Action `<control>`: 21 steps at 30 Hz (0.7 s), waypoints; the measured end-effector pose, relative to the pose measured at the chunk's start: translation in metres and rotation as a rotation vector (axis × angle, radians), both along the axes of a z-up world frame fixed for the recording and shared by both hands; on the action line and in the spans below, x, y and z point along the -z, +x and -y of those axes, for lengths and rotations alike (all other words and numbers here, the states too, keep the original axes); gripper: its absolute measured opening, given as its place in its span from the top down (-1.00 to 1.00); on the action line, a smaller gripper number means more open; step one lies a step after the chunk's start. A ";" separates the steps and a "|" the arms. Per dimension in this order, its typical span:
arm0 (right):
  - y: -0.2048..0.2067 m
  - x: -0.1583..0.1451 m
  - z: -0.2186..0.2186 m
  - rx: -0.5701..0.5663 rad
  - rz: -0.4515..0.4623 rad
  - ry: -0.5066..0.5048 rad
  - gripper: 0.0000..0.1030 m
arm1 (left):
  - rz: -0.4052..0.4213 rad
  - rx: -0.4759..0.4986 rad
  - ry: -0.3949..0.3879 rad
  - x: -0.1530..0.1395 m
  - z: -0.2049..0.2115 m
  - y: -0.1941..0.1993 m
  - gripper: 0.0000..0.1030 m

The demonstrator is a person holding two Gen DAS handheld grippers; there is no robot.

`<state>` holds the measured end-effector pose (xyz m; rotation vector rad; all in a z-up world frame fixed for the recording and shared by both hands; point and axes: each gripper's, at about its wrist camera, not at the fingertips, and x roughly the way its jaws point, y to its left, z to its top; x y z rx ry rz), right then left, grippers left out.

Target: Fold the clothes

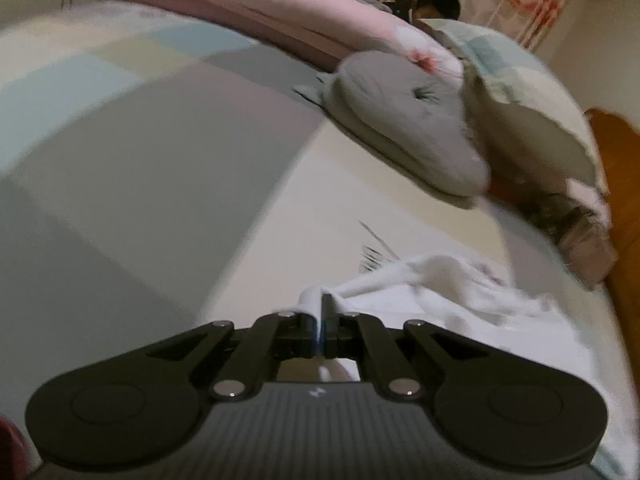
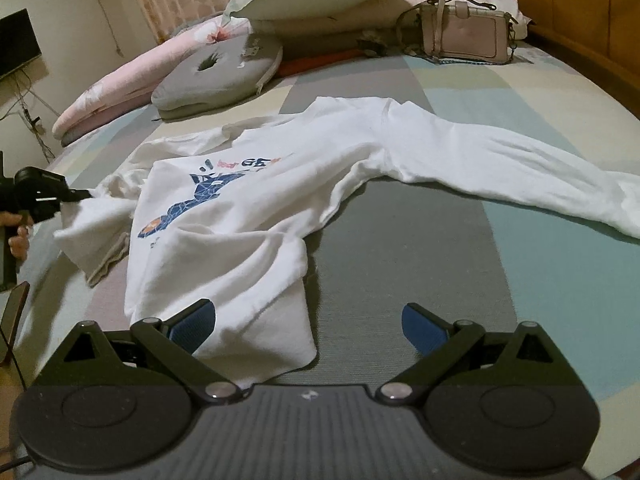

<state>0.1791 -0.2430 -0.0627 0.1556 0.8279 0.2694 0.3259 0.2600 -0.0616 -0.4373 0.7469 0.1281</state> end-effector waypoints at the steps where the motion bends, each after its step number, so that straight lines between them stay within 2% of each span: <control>1: 0.001 0.000 0.000 0.002 -0.001 -0.003 -0.97 | 0.005 -0.005 0.026 -0.001 -0.004 0.003 0.97; 6: 0.003 0.001 -0.001 0.013 -0.003 -0.019 -0.97 | -0.011 0.003 0.118 -0.002 -0.015 0.023 0.97; 10: 0.005 0.001 -0.004 0.004 -0.005 -0.024 -0.97 | -0.082 0.050 0.164 0.008 -0.010 0.028 0.93; 14: 0.005 -0.002 -0.007 -0.008 0.007 -0.027 -0.97 | -0.116 0.091 0.165 0.008 -0.013 0.017 0.83; 17: 0.004 -0.005 -0.006 -0.012 0.016 -0.006 -0.97 | -0.144 0.094 0.175 -0.001 -0.016 0.010 0.73; 21: 0.004 -0.011 -0.004 -0.032 0.030 0.039 -0.97 | -0.126 0.114 0.213 -0.024 -0.012 -0.006 0.60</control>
